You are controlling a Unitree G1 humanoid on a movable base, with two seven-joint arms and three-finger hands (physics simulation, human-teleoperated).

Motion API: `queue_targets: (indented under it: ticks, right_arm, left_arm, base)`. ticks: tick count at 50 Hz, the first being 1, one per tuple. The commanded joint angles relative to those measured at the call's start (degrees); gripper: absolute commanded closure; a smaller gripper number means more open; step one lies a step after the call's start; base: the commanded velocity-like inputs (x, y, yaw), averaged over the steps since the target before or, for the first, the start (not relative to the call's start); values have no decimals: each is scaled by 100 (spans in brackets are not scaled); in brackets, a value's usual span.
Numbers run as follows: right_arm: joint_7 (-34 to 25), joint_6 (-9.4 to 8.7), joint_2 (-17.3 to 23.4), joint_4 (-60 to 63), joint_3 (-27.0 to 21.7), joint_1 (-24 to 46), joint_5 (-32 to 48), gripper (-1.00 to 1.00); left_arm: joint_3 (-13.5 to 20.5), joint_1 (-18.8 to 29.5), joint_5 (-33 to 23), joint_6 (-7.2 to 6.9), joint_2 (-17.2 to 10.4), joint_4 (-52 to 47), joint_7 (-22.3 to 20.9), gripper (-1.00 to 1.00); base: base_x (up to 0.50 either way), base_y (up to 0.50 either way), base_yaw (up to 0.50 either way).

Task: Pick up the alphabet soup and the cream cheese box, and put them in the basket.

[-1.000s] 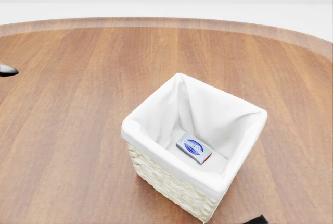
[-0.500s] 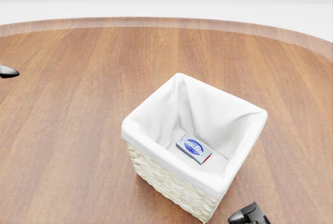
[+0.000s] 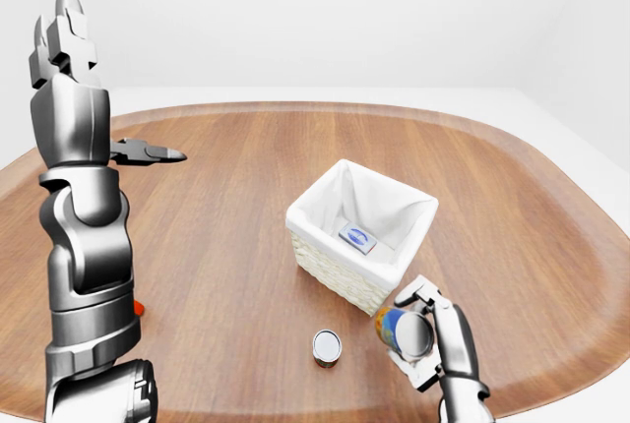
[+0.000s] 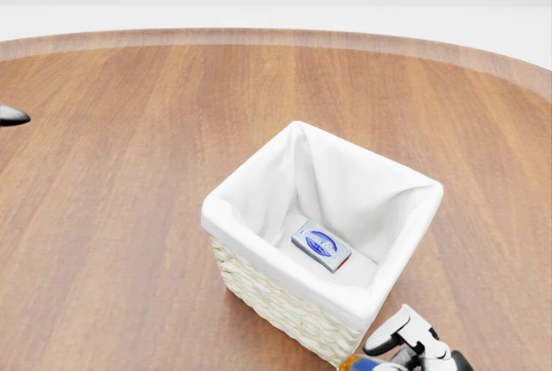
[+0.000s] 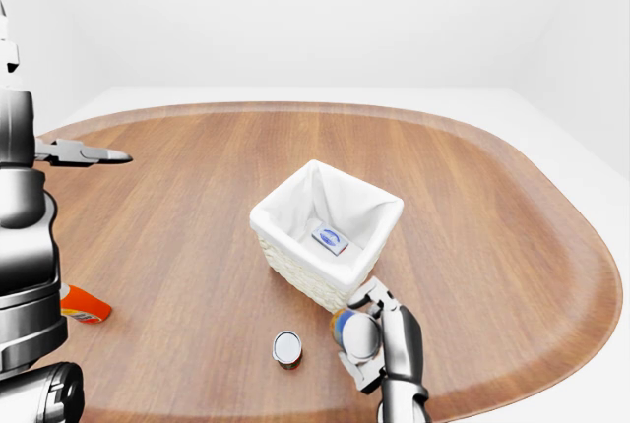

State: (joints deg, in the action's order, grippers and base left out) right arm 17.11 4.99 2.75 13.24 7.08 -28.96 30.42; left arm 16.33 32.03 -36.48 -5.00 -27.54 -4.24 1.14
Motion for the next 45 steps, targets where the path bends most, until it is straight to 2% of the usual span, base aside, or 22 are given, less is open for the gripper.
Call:
queue_targets:
  ticks: [1, 11, 23, 25, 26, 33, 39, 41, 45]
  right_arm:
    - [19, 1, 40, 695, 114, -56, -64, 100]
    - [-120, 1, 77, 1406, 279, -67, -27, 100]
    - [-451, 1, 80, 2096, 494, 459, 59, 100]
    - [-508, -146, 60, 2158, 511, 574, 76, 100]
    - [-577, -317, 26, 2226, 539, 697, 127, 100]
    - [-790, -787, -74, 2168, 428, 1296, 140, 100]
    - [-898, -975, -162, 2041, 290, 1632, 105, 100]
    - [-893, -940, -177, 1932, 234, 1694, 51, 100]
    - [-935, -999, -218, 1833, 127, 1840, -12, 100]
  left_arm:
    - [3, 11, 40, 0, -5, 4, 18, -100]
    - [8, 10, 56, 0, -13, -25, 5, -100]
    - [-4, 4, 60, 0, -5, 51, 44, -100]
    - [3, 8, 51, 0, -11, -32, -18, -100]
    - [5, 14, 72, 0, -5, -6, -4, -100]
    - [-3, 11, 61, 0, -11, 7, 1, -100]
    - [-14, 15, 55, 0, -2, 85, 43, -100]
    - [-6, 13, 51, 0, -6, 30, 8, -100]
    - [-2, 14, 66, 0, -3, 62, 50, -100]
  base:
    - [0, 0, 0]
    - [0, 0, 0]
    - [0, 0, 0]
    - [0, 0, 0]
    - [0, 0, 0]
    - [0, 0, 0]
    - [0, 0, 0]
    - [0, 0, 0]
    - [0, 0, 0]
